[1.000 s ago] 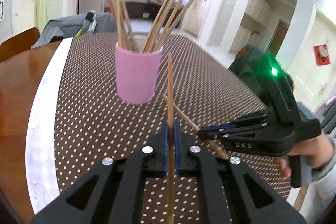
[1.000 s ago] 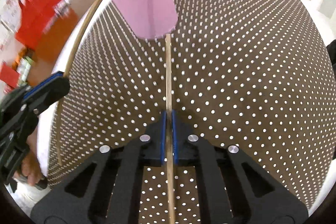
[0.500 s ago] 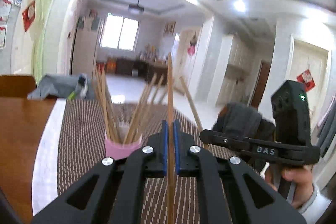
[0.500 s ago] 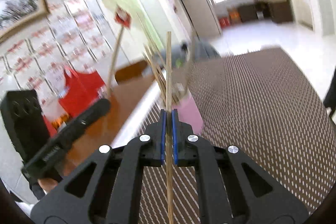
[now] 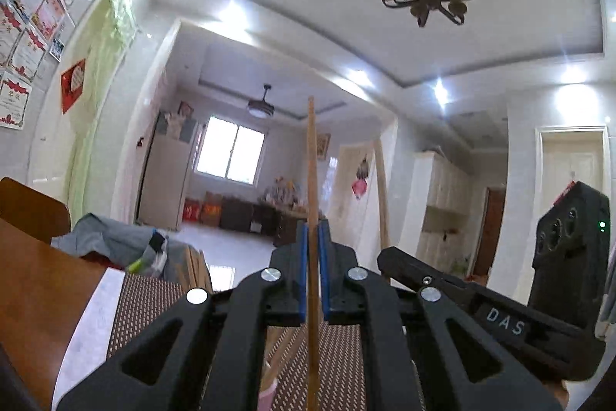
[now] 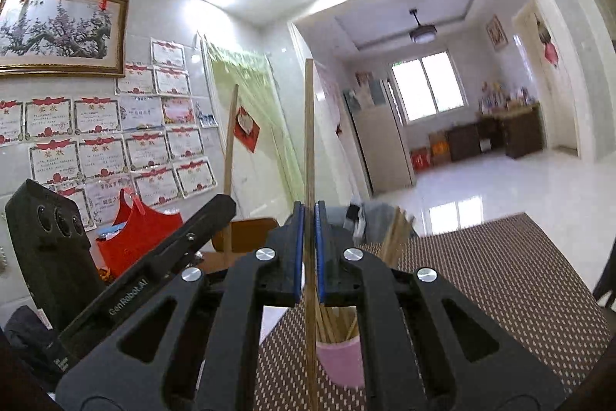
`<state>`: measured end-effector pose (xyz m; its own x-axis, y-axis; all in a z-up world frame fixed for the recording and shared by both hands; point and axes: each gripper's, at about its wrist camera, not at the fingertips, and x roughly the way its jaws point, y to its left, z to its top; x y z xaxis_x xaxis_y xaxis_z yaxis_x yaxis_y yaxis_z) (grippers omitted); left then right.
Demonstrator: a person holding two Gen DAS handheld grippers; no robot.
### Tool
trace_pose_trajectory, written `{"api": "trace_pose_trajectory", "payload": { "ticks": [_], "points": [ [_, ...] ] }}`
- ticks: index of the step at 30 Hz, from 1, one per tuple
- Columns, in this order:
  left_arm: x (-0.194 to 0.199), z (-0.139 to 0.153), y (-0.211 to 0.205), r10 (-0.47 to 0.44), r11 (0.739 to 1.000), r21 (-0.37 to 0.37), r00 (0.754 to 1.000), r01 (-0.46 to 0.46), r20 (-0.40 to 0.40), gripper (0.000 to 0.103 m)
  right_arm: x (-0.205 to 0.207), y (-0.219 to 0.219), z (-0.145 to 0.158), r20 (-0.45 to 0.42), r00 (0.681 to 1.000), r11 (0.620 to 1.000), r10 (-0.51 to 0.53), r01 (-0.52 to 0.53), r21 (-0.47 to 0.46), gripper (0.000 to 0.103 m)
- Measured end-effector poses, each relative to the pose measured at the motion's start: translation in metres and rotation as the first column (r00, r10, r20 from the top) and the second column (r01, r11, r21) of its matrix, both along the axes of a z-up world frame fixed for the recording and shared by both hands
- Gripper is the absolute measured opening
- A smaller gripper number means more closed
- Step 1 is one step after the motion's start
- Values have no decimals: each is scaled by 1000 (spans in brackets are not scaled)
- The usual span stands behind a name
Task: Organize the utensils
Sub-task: 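Lift both chopsticks over the pink cup and open both grippers to drop them in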
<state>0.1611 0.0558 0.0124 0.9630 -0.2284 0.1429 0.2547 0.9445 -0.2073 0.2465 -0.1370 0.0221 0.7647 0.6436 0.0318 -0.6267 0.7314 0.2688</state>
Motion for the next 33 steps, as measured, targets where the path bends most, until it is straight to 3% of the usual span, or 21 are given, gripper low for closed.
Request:
{"api": "trace_pose_trajectory", "payload": {
  "ticks": [5, 10, 19, 33],
  "points": [
    [22, -6, 11, 38, 998, -42, 999, -36, 39, 6, 15, 12, -2, 66, 997, 999, -38, 36, 32, 6],
    [53, -19, 20, 56, 996, -69, 998, -54, 19, 6, 34, 16, -13, 69, 997, 996, -41, 36, 76, 6],
    [91, -46, 22, 85, 995, -53, 996, -85, -1, 6, 59, 34, -34, 59, 997, 996, -48, 43, 82, 6],
    [101, -70, 25, 124, 992, -25, 991, -125, -43, 6, 73, 41, -48, 55, 997, 996, -50, 46, 72, 6]
  ]
}}
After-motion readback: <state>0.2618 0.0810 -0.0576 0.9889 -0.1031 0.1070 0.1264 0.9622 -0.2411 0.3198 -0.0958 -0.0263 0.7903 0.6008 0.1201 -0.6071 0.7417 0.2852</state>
